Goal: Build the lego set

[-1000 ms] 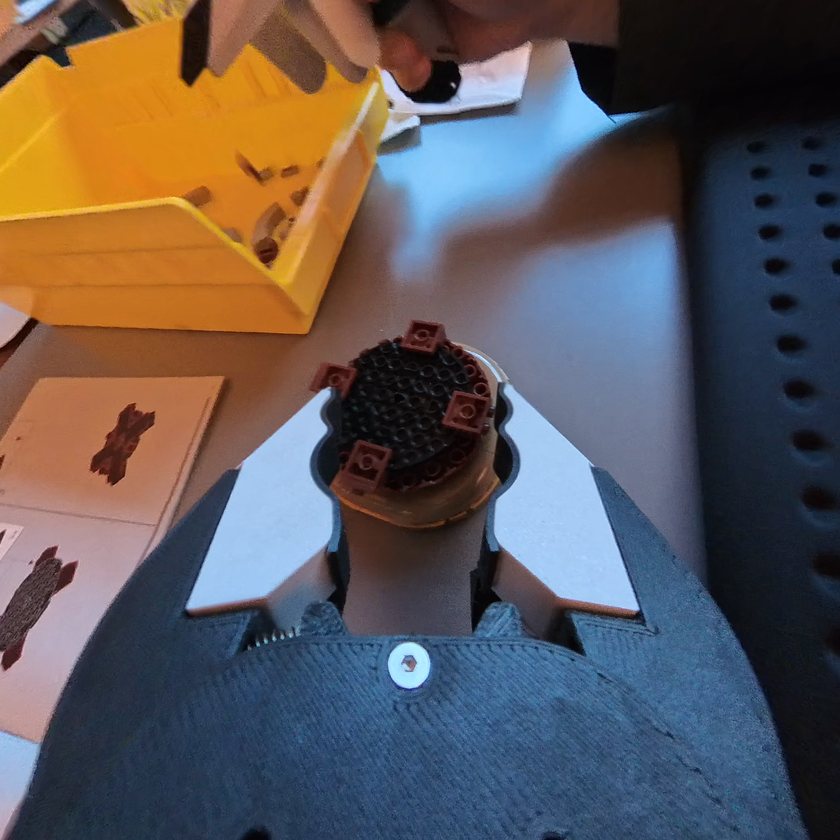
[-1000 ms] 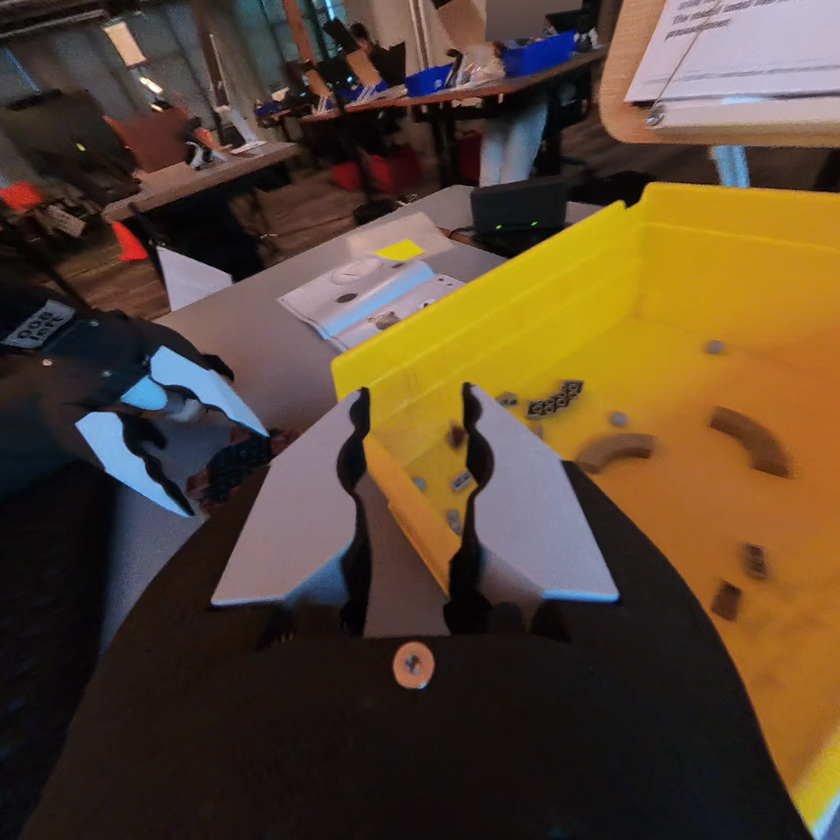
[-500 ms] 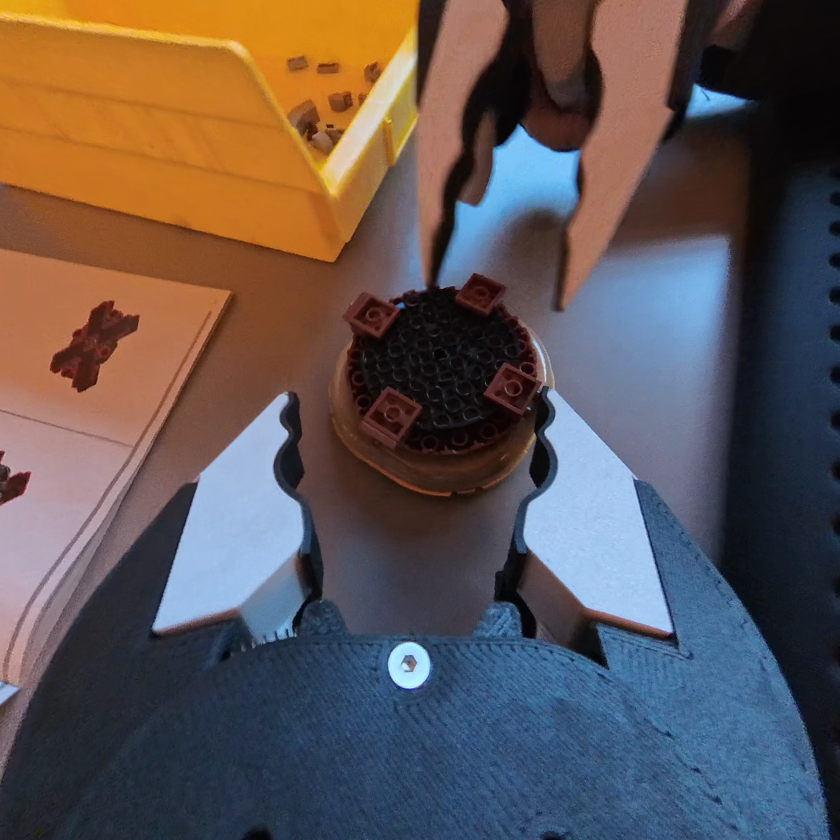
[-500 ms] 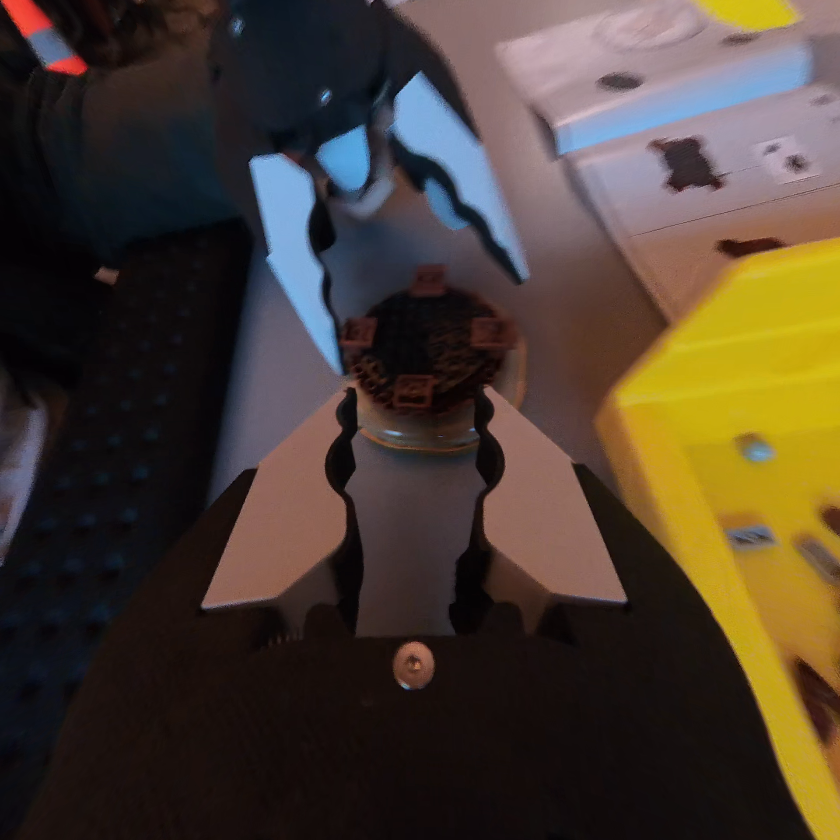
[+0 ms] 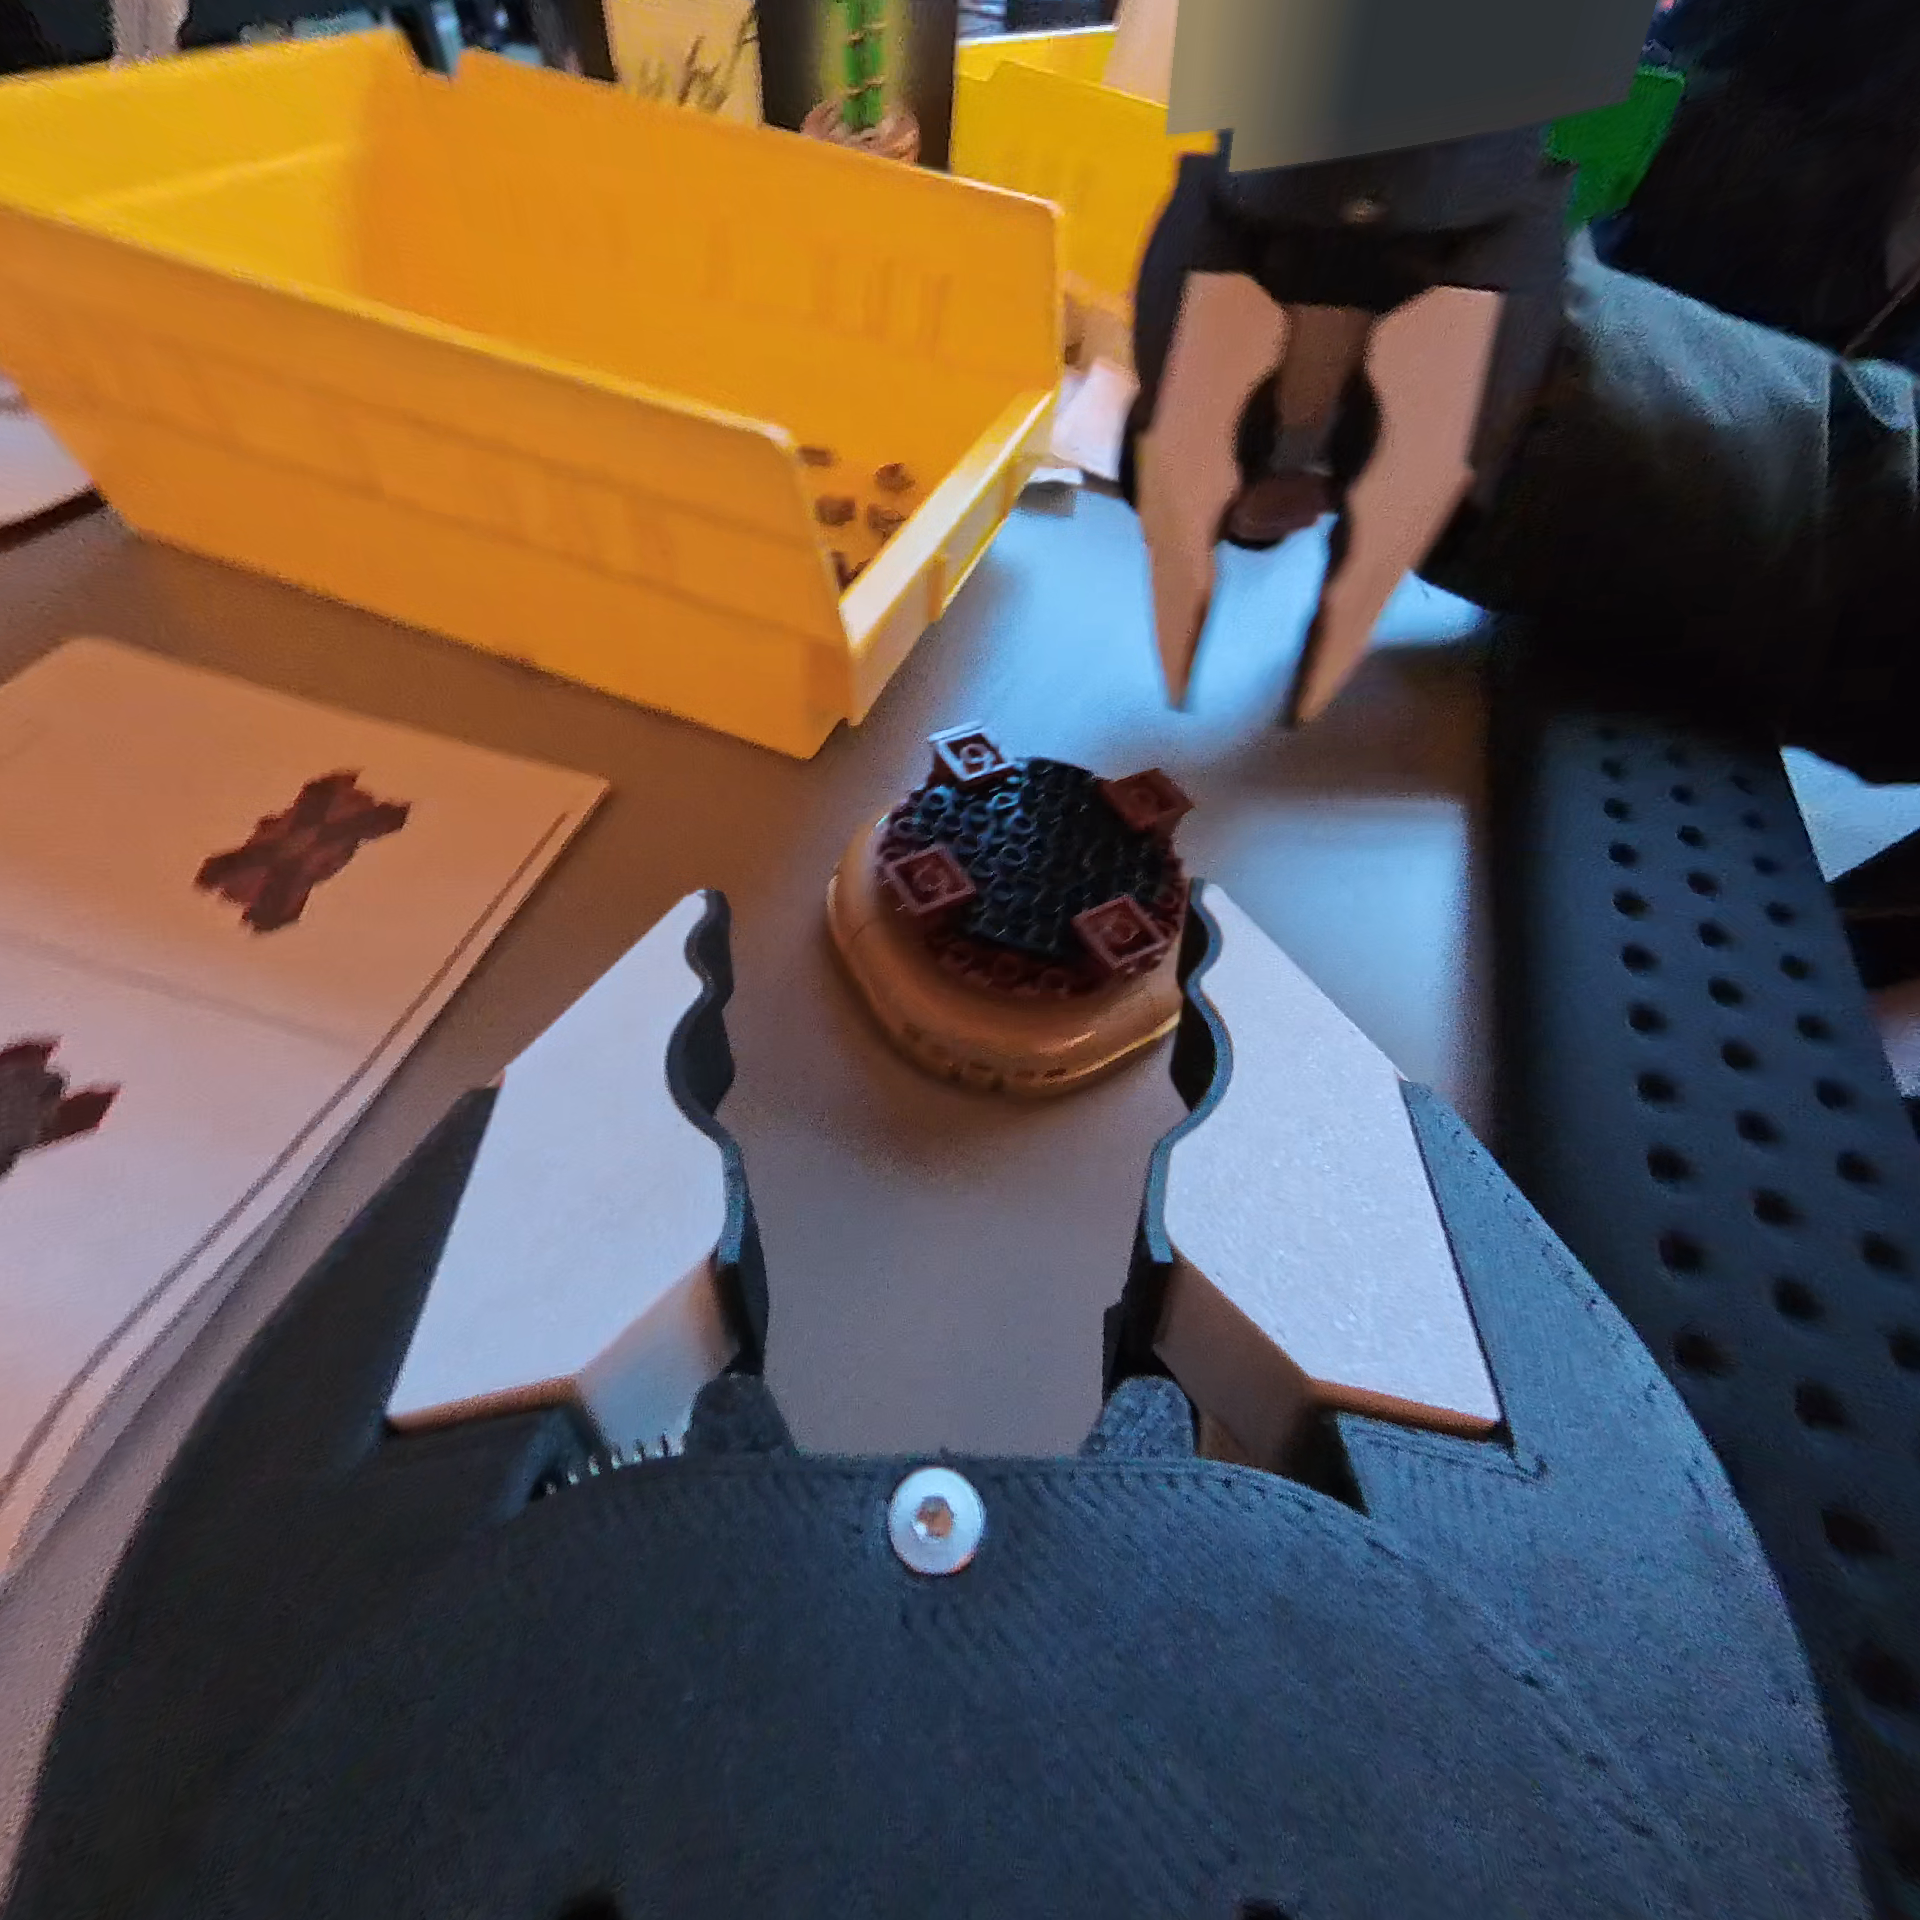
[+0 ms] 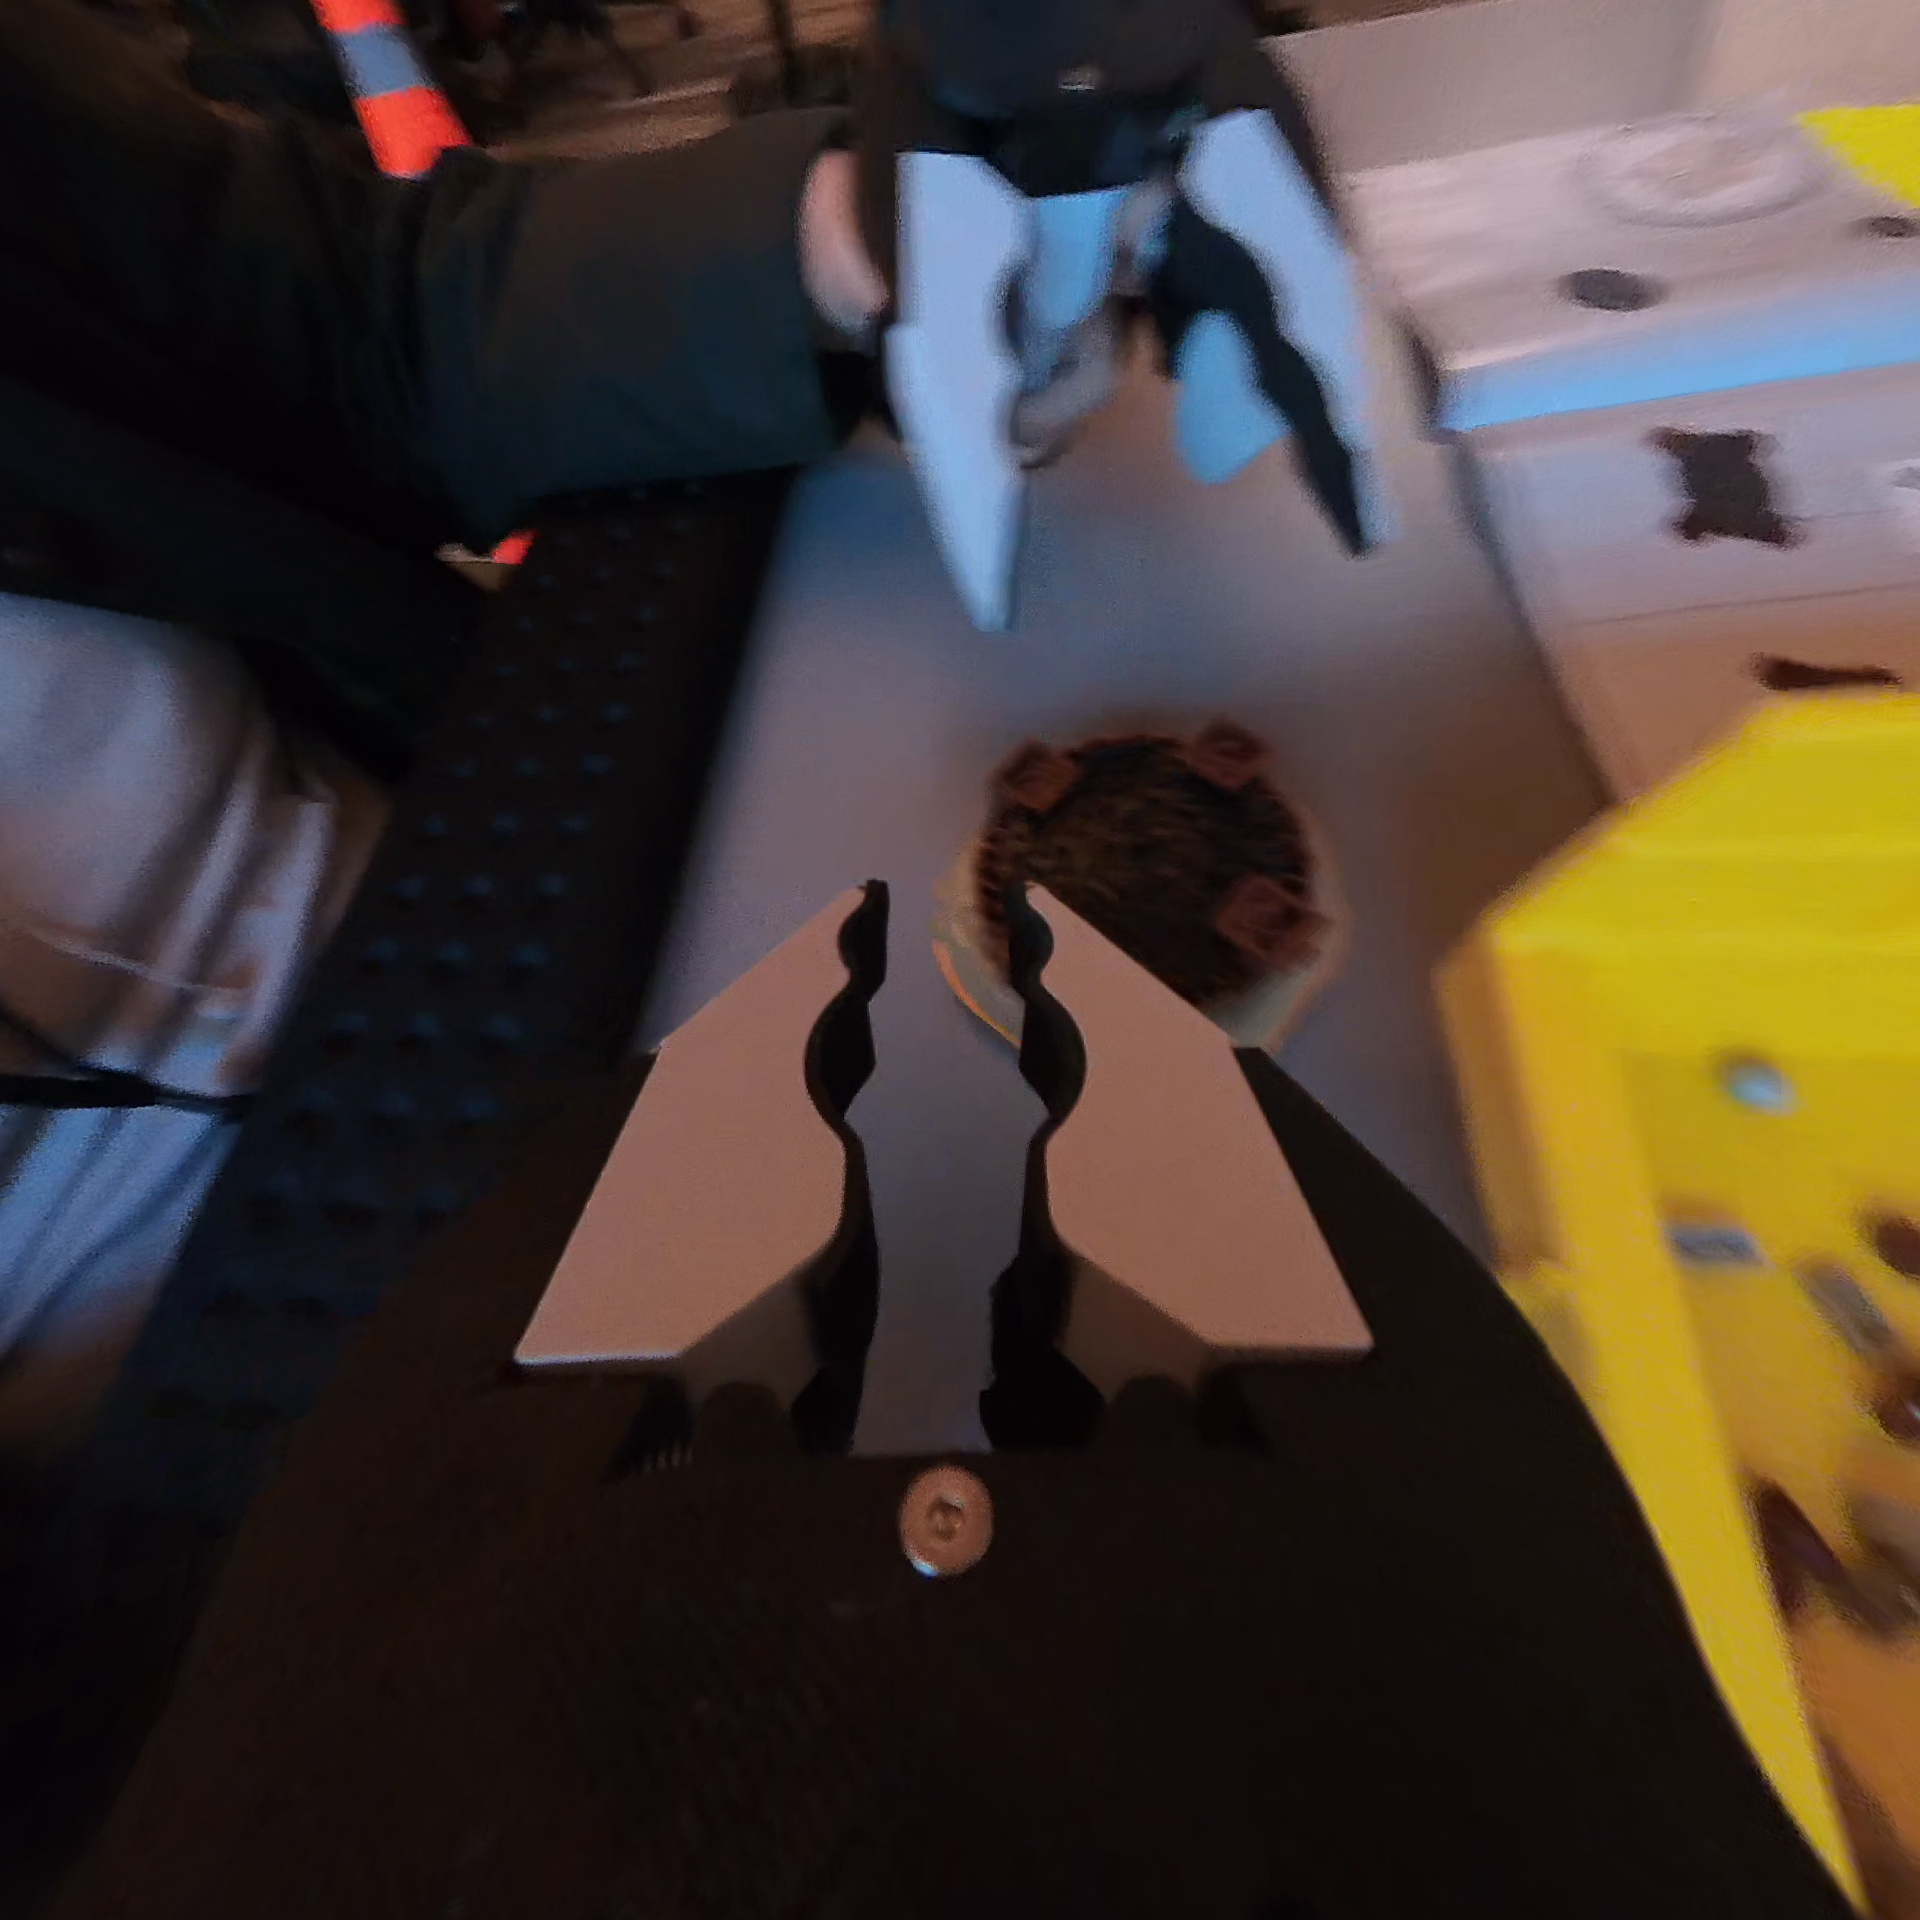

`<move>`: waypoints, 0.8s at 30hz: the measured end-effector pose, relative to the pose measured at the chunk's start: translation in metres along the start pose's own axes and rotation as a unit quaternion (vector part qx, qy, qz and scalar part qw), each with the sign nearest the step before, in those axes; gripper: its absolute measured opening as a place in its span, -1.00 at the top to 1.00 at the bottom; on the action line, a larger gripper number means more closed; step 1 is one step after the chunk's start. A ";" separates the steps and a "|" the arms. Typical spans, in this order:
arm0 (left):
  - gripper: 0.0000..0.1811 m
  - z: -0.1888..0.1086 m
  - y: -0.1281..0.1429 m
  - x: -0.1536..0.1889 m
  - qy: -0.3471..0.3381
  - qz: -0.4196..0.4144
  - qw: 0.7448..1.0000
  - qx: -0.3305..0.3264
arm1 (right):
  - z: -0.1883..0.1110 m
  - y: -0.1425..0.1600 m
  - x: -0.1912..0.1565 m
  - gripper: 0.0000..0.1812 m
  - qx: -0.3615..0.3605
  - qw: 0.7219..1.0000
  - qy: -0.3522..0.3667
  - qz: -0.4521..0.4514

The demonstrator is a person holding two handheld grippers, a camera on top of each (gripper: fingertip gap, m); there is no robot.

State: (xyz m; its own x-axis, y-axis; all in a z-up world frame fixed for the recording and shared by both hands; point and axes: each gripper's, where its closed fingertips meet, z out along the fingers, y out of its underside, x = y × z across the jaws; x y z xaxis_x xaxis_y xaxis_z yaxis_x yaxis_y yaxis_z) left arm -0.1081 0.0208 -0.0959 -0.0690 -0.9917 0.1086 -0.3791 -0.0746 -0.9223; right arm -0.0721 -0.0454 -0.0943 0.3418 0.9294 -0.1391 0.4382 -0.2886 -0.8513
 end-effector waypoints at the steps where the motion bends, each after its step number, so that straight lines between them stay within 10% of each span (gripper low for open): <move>1: 0.06 0.006 -0.001 0.006 0.000 0.025 1.000 -0.002 | -0.006 0.004 0.009 0.77 -0.004 1.000 0.024 0.007; 9: 0.02 0.054 0.023 0.026 -0.051 0.137 0.984 -0.100 | 0.015 0.027 0.012 0.63 -0.099 0.991 0.079 0.032; 24: 0.17 0.040 0.021 0.014 -0.111 0.175 0.972 -0.108 | 0.021 0.015 0.030 0.71 -0.045 0.990 0.117 0.062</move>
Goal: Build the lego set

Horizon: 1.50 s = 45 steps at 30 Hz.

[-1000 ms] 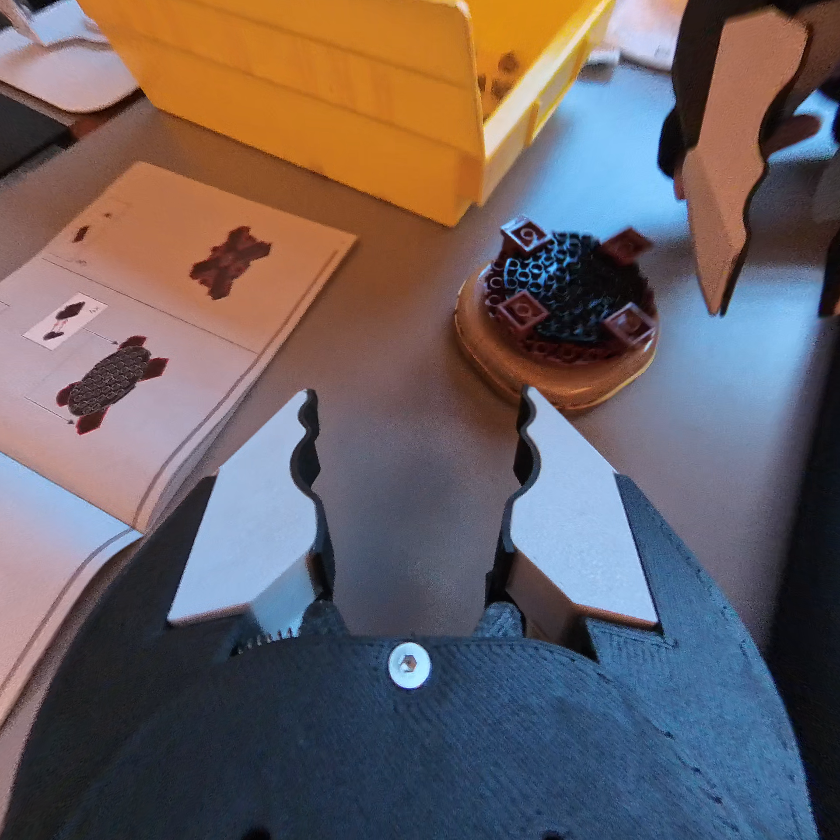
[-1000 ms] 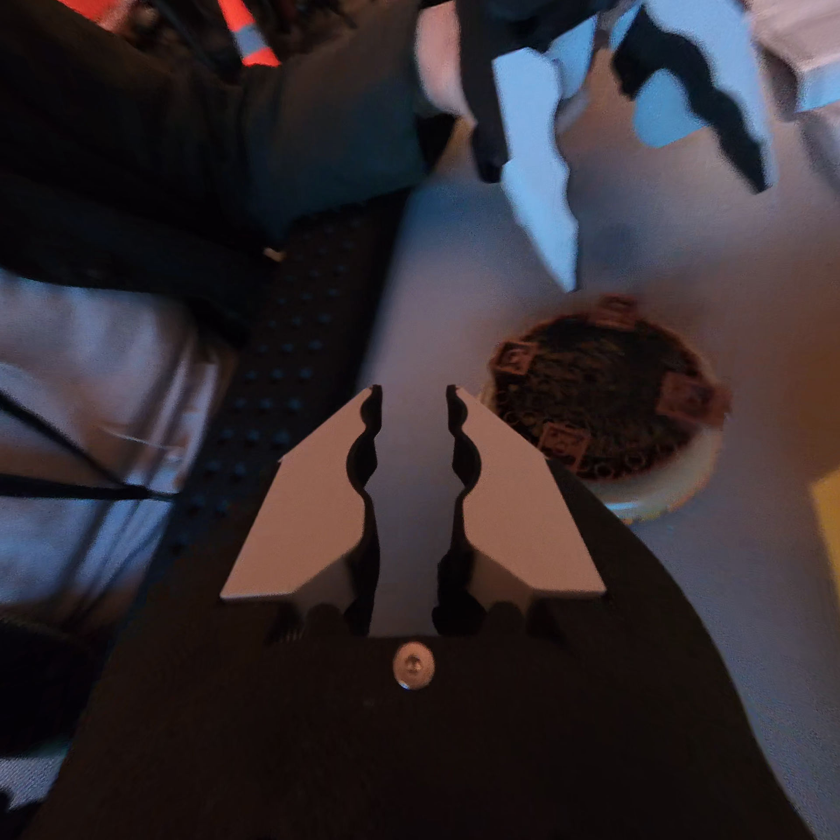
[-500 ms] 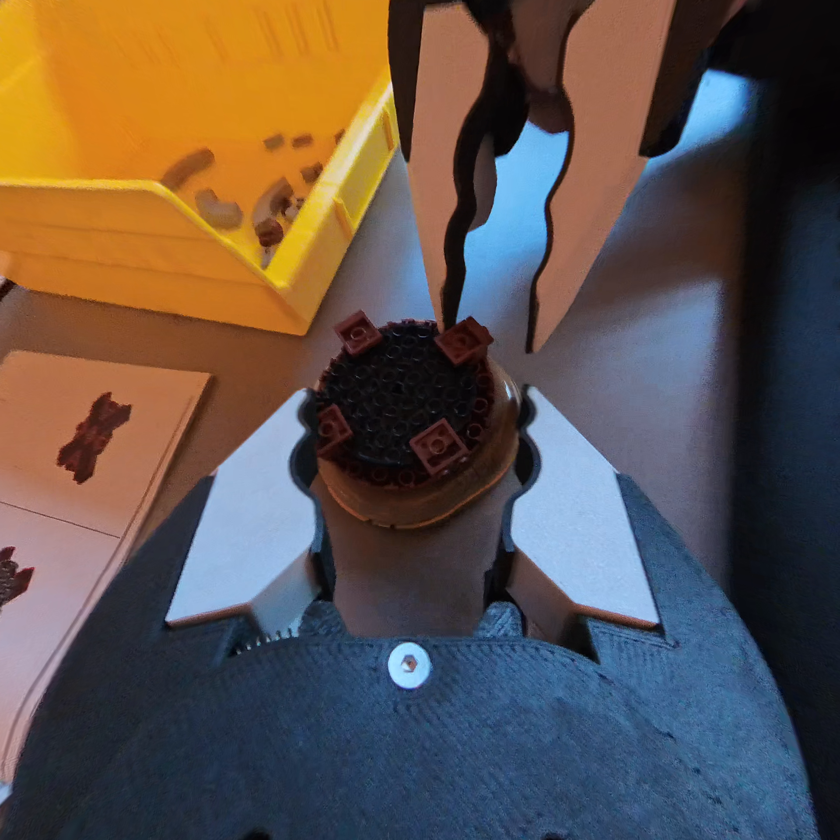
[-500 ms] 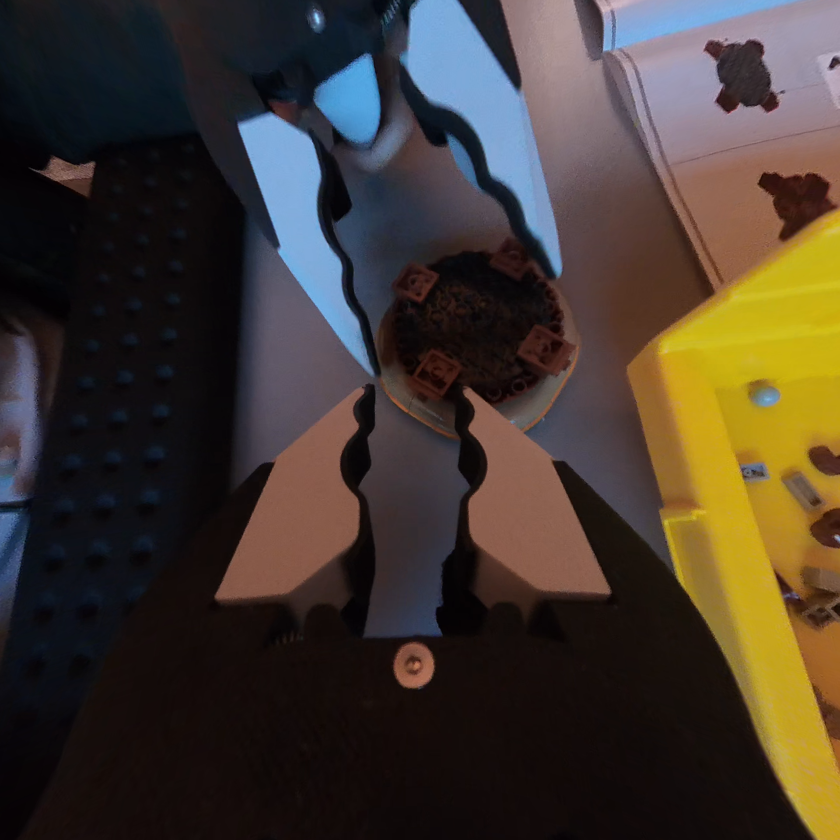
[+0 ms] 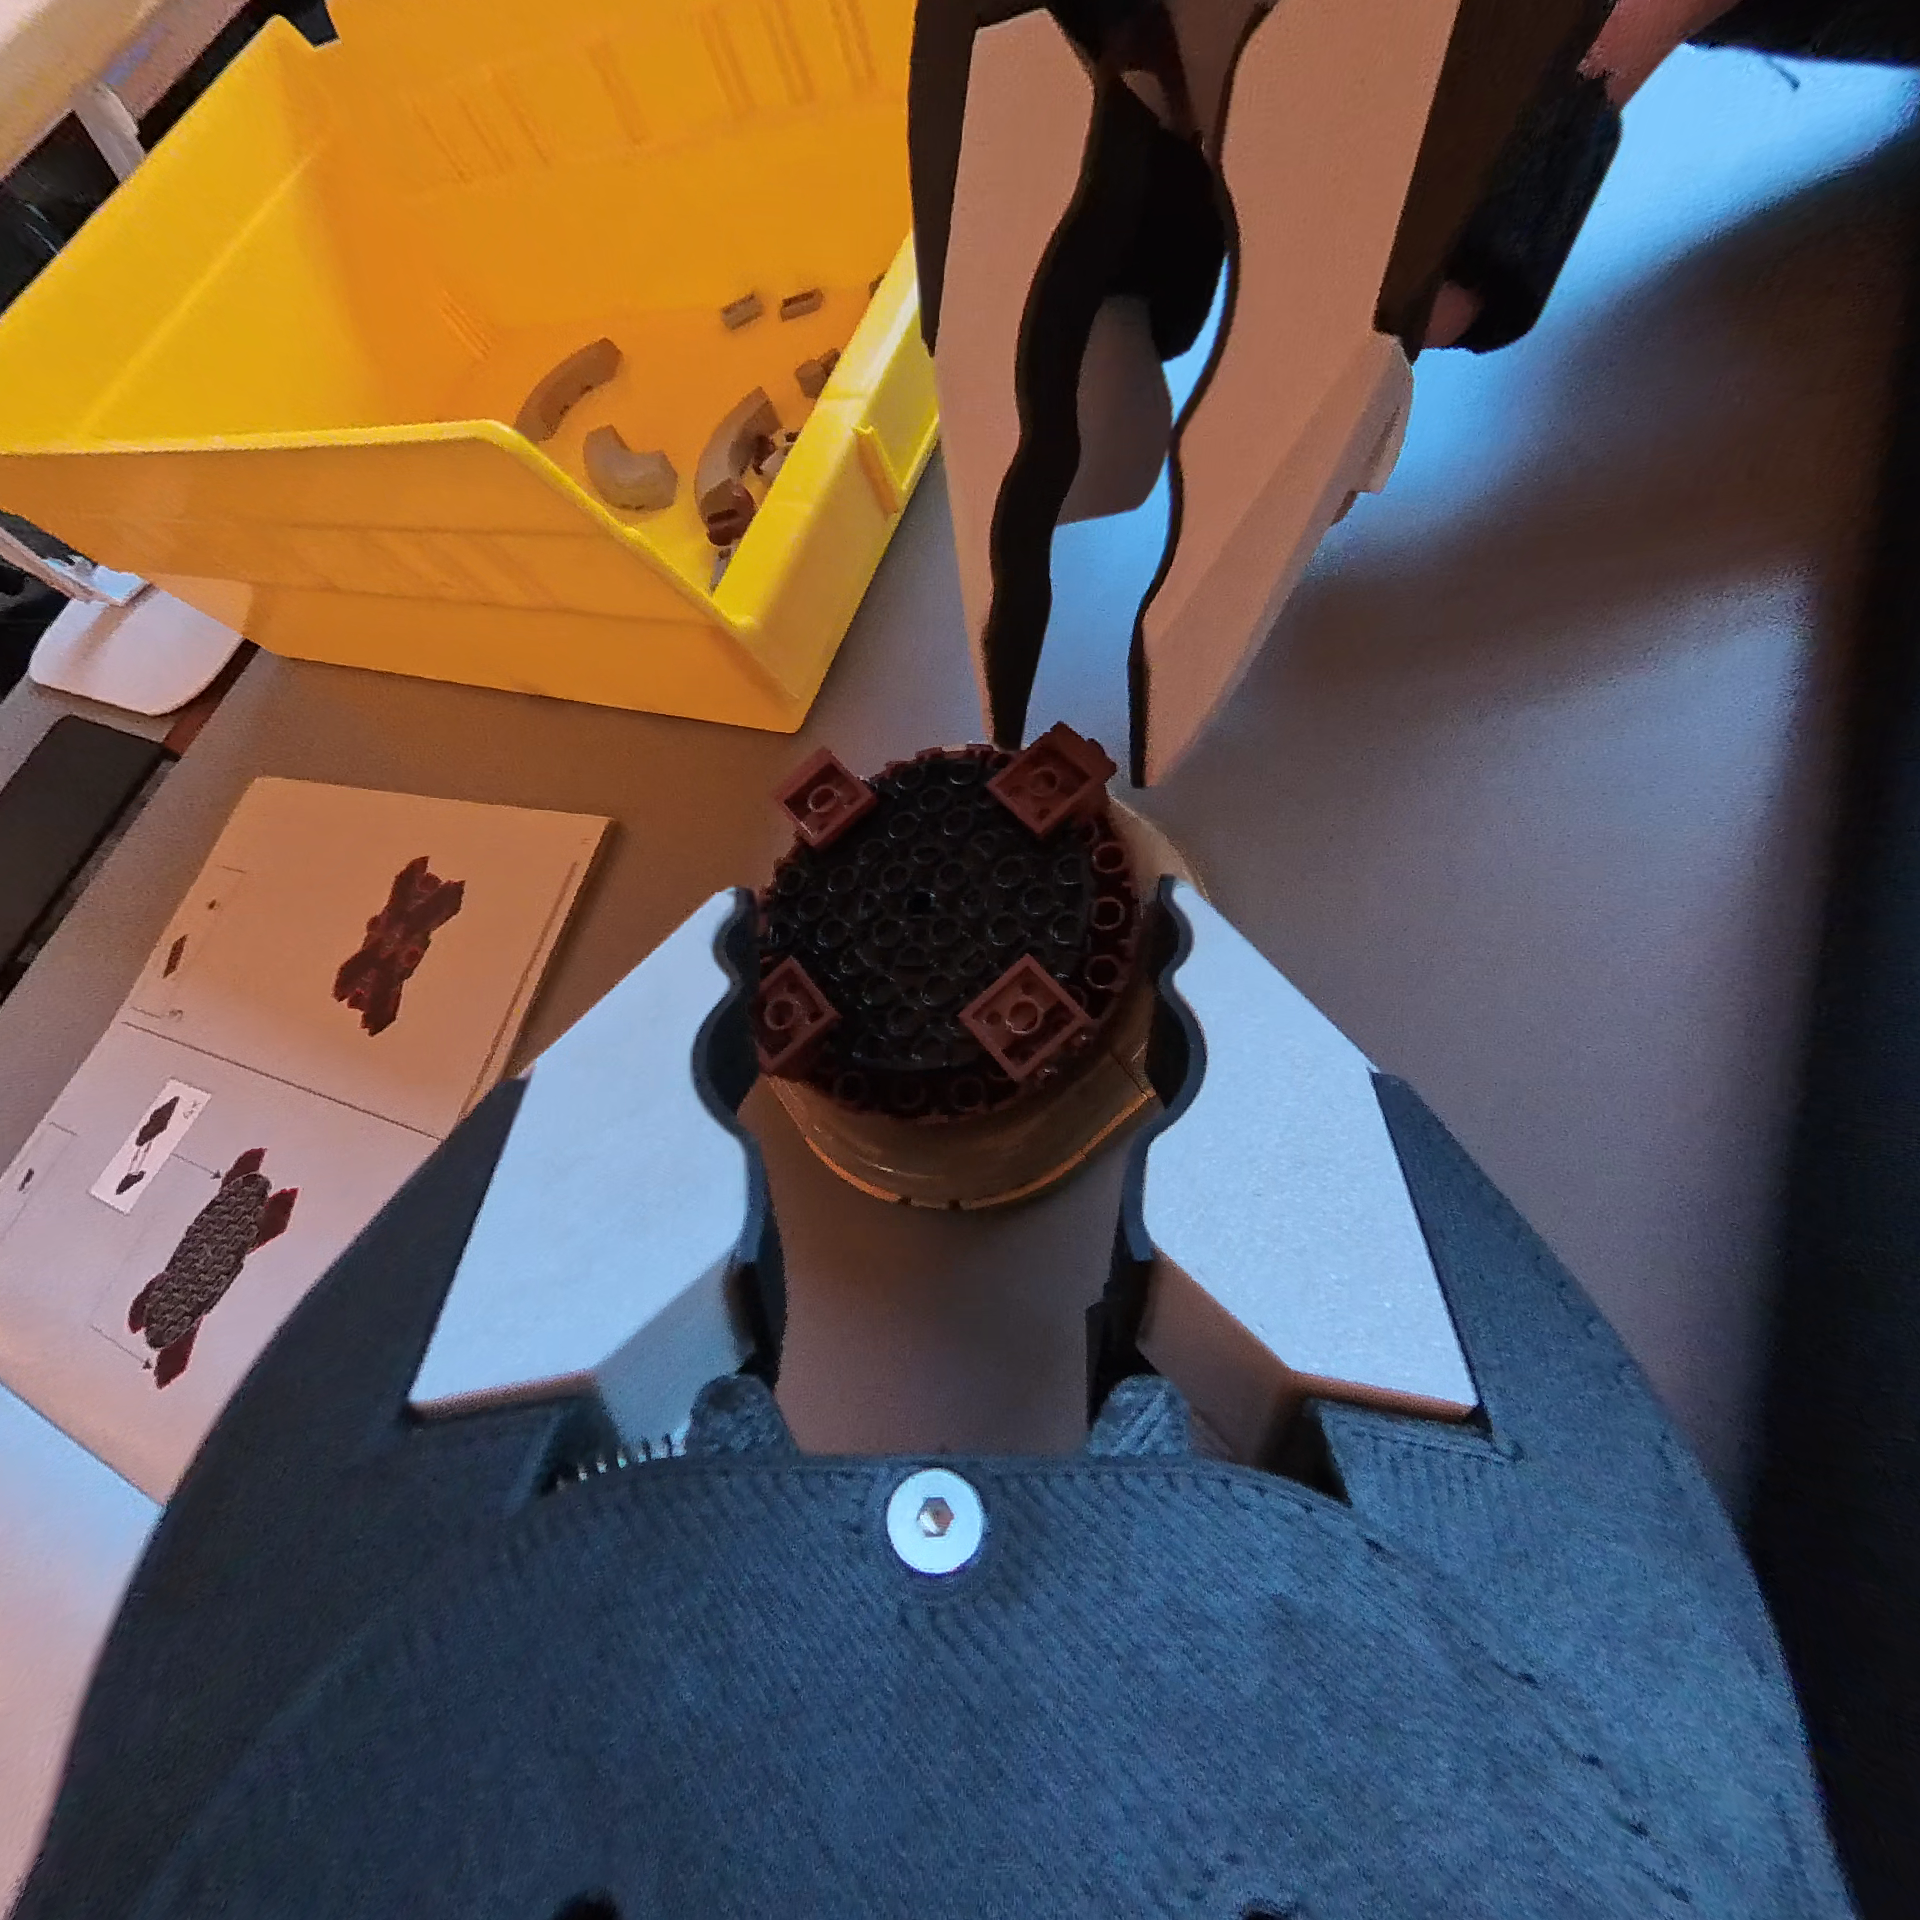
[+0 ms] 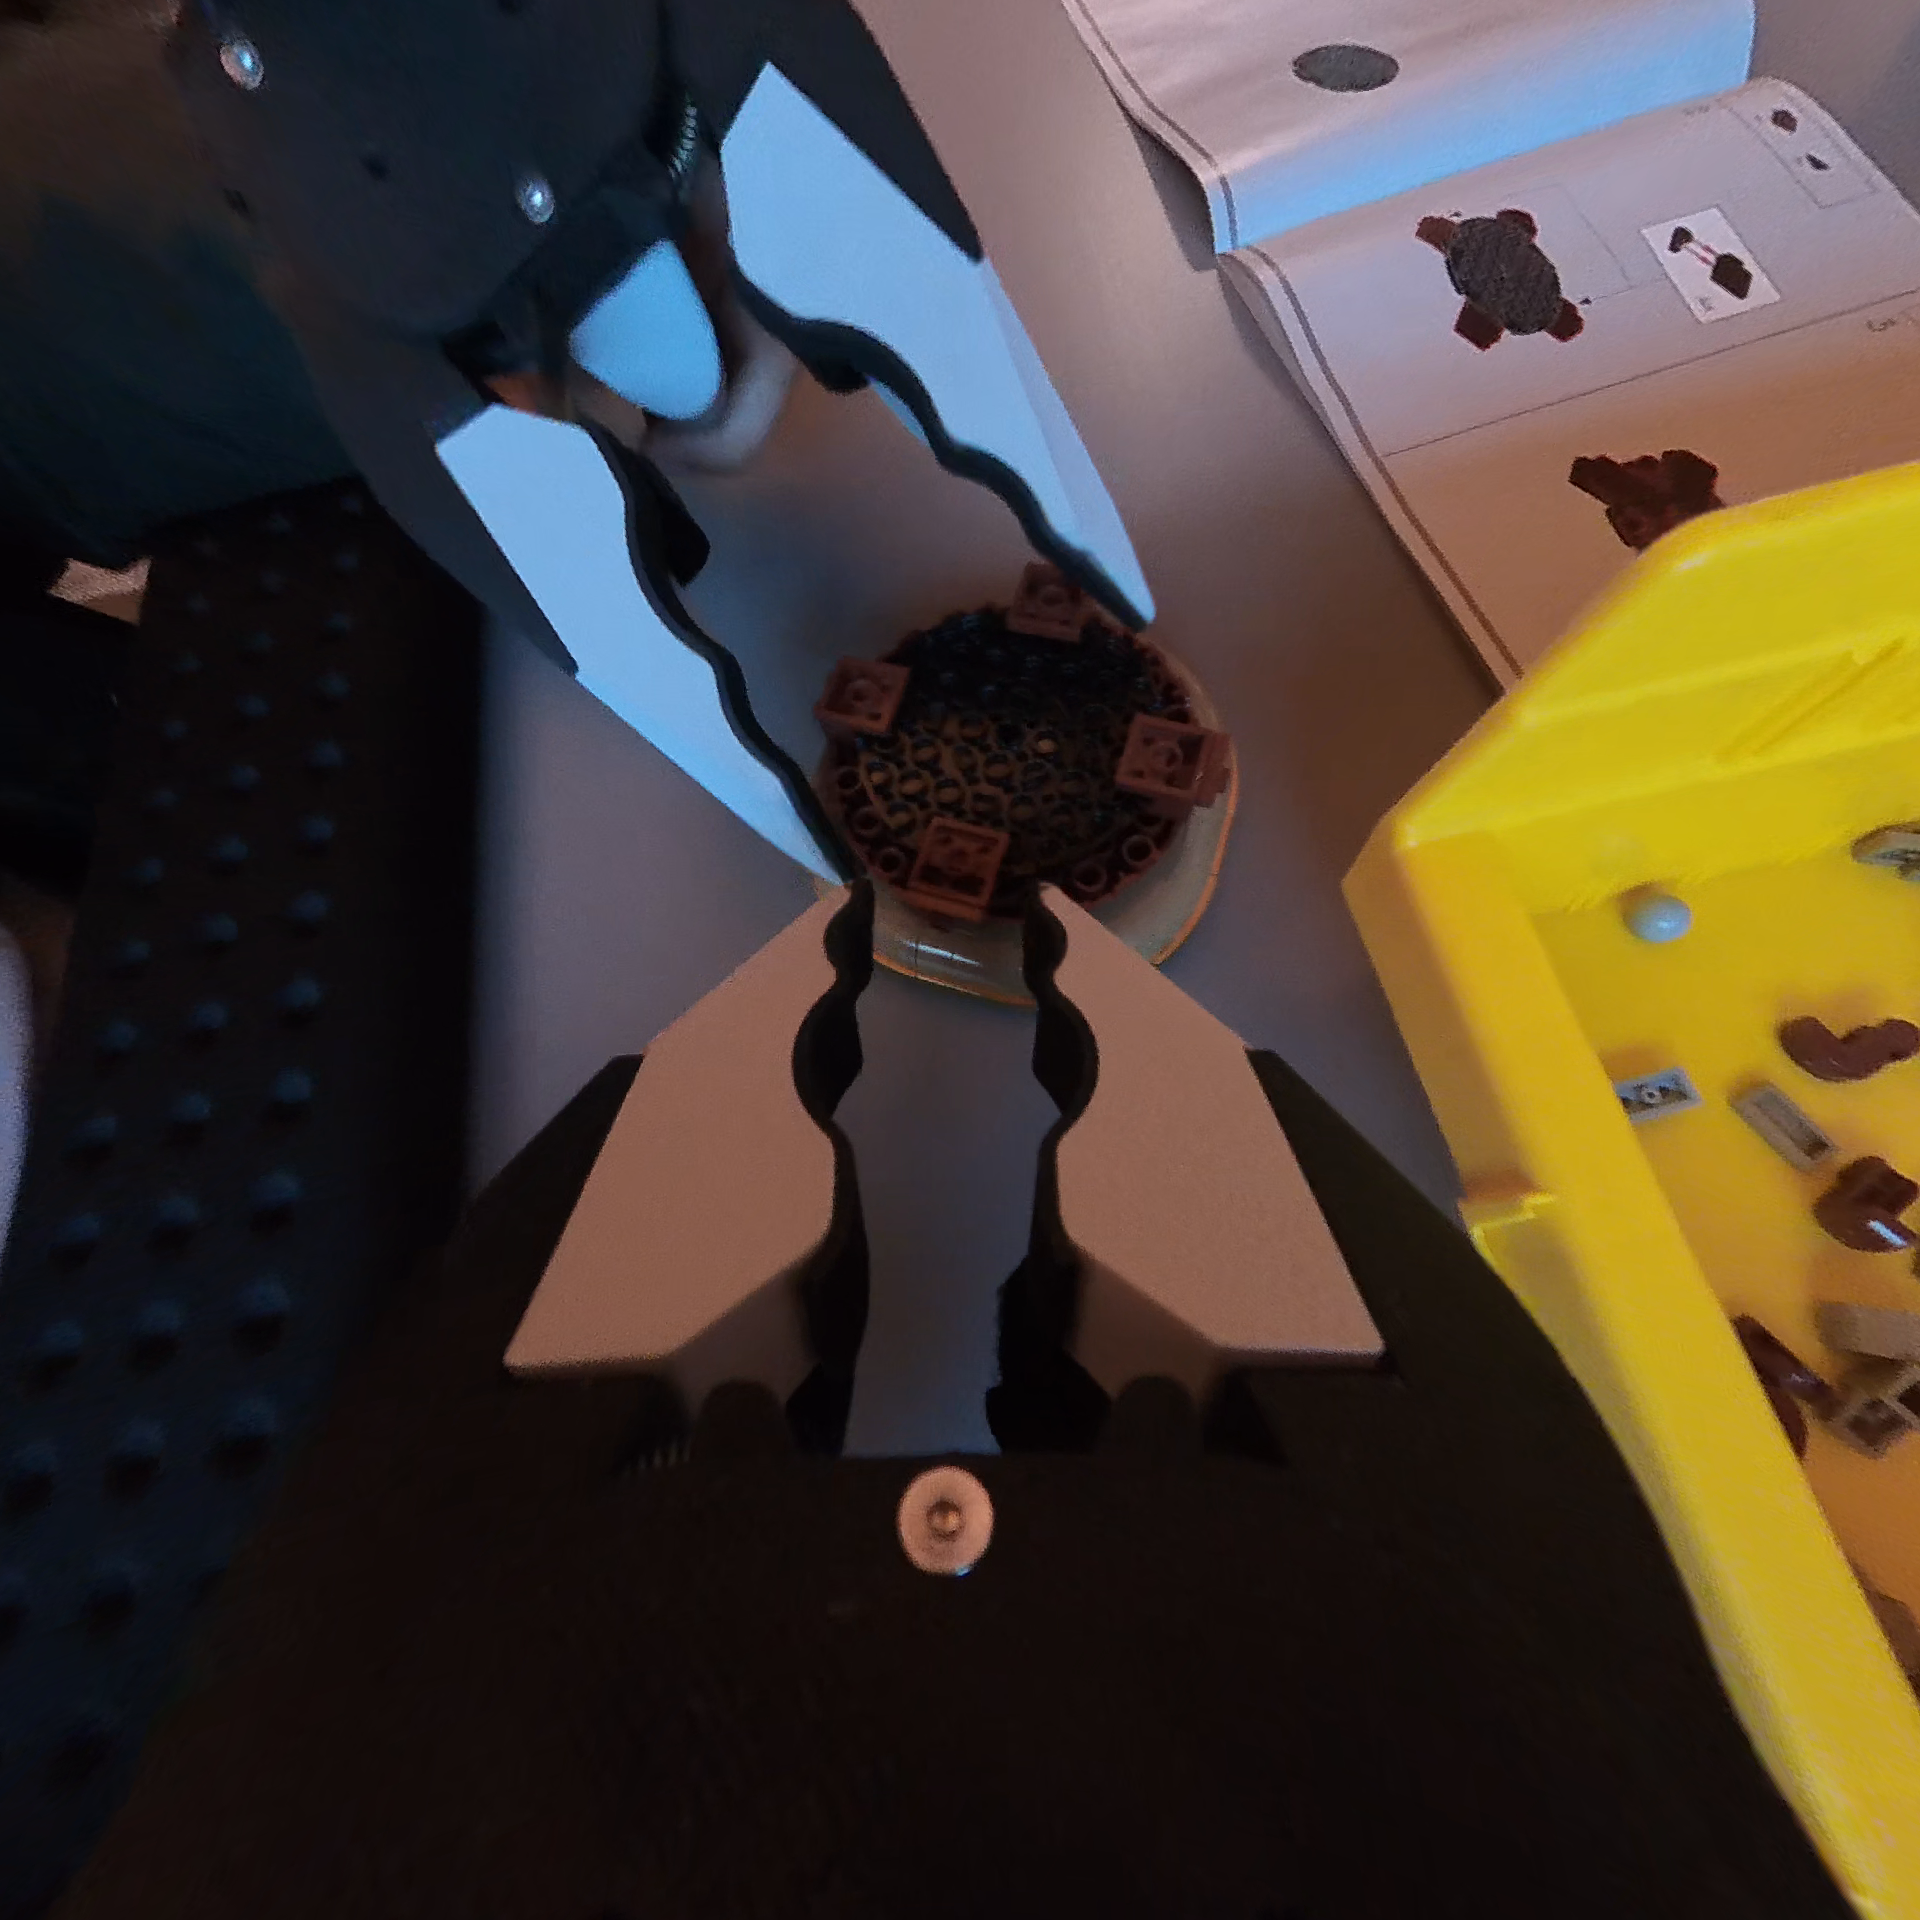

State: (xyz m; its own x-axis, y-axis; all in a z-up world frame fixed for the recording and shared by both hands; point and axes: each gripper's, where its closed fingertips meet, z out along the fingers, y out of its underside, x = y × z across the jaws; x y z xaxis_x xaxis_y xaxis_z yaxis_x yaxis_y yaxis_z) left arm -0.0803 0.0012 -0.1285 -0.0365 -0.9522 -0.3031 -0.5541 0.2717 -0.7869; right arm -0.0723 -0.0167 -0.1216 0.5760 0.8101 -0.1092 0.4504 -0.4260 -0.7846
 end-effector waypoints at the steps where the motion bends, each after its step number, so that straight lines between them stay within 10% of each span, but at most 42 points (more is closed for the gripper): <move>1: 0.17 0.001 0.000 0.001 0.002 -0.002 1.000 0.000 | 0.001 -0.001 -0.001 0.71 -0.001 1.000 0.003 0.006; 30: 0.31 0.001 0.005 -0.001 0.005 -0.054 0.999 0.005 | -0.013 0.024 0.004 0.86 -0.092 0.995 0.034 0.004; 35: 0.31 0.000 0.006 -0.004 0.006 -0.055 0.998 0.015 | -0.041 -0.029 -0.018 0.85 0.085 0.992 -0.088 0.034; 41: 0.31 0.000 0.006 -0.004 0.012 -0.049 0.999 0.021 | -0.150 -0.095 -0.050 0.85 0.385 0.861 -0.327 0.056; 45: 0.31 0.000 0.006 -0.004 0.013 -0.045 0.999 0.023 | -0.173 -0.097 -0.052 0.85 0.425 0.845 -0.323 0.021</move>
State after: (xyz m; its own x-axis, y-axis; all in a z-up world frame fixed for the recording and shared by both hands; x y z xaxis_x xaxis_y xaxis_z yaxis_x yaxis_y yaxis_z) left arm -0.0838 0.0066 -0.1315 -0.0104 -0.9764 -0.2156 -0.5180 0.1897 -0.8341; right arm -0.0277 -0.0869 0.0652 -0.0370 0.9694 -0.2429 -0.3718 -0.2389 -0.8971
